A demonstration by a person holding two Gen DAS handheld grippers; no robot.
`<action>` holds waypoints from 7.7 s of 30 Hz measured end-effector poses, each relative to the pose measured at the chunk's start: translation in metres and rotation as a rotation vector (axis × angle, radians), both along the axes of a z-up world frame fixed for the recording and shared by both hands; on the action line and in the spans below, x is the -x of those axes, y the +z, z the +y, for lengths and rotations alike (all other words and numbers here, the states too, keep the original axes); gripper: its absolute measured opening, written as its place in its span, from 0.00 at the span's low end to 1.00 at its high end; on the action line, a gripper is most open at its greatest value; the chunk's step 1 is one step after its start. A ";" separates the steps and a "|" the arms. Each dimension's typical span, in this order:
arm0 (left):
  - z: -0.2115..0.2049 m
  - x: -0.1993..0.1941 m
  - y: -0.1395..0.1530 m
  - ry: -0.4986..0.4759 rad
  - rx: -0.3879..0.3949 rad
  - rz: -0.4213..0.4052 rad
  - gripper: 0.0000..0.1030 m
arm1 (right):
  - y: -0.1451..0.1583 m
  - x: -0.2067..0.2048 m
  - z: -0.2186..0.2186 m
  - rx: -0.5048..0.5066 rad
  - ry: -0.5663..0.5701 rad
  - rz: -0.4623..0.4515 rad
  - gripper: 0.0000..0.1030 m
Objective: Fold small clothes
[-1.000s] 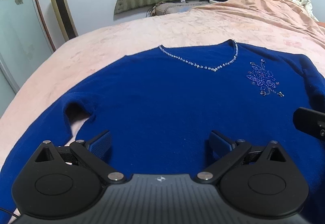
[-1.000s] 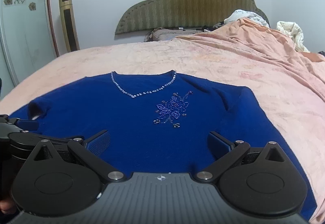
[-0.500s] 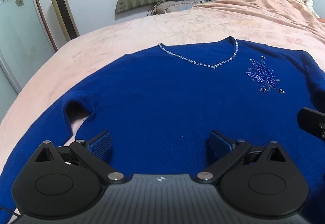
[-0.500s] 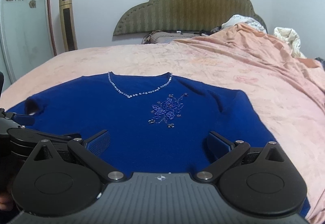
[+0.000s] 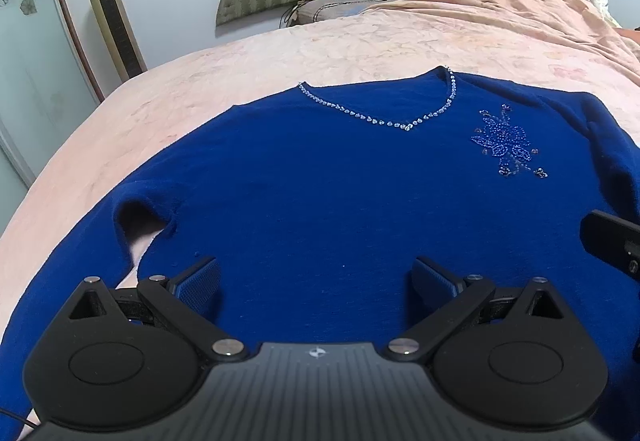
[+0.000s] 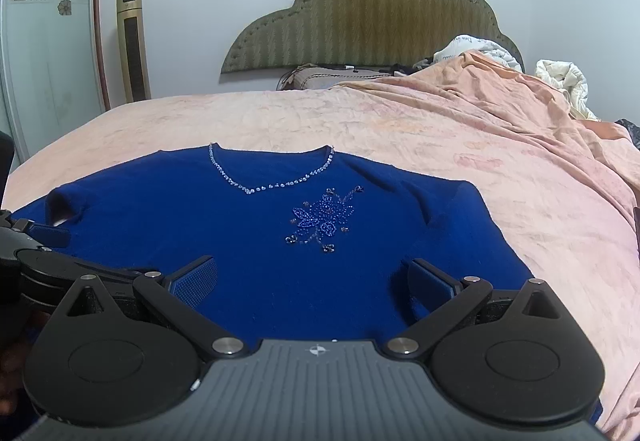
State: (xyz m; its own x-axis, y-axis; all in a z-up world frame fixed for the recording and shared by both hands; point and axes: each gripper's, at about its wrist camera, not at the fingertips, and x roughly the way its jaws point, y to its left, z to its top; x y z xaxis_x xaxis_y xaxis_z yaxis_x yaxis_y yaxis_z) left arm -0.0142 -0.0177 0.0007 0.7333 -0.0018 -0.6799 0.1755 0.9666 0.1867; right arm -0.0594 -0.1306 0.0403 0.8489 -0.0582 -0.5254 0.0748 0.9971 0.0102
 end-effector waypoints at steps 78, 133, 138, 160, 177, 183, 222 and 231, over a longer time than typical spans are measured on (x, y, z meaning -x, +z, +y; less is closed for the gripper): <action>-0.021 -0.002 0.008 -0.029 -0.078 -0.034 1.00 | 0.108 0.119 -0.253 -0.111 -0.495 -0.575 0.09; 0.093 -0.029 -0.001 0.155 -0.046 -0.008 1.00 | 0.007 -0.214 0.110 -0.271 0.287 -0.039 0.10; 0.094 -0.028 -0.002 0.158 -0.043 -0.002 1.00 | -0.002 -0.216 0.129 -0.268 0.341 0.008 0.10; 0.102 -0.041 -0.005 0.178 -0.025 0.018 1.00 | 0.003 -0.221 0.167 -0.227 0.502 -0.008 0.10; 0.109 -0.036 -0.006 0.201 -0.051 0.011 1.00 | -0.010 -0.211 0.112 -0.451 0.427 0.203 0.44; 0.111 -0.030 -0.001 0.251 -0.064 0.004 1.00 | -0.021 -0.200 0.118 -0.501 0.422 0.230 0.50; 0.361 0.084 -0.021 1.058 1.006 -0.019 0.09 | 0.015 -0.084 0.176 -0.068 0.652 -0.001 0.87; 0.334 0.050 0.038 1.059 0.480 -0.328 0.07 | 0.018 -0.077 0.135 -0.114 0.552 -0.016 0.90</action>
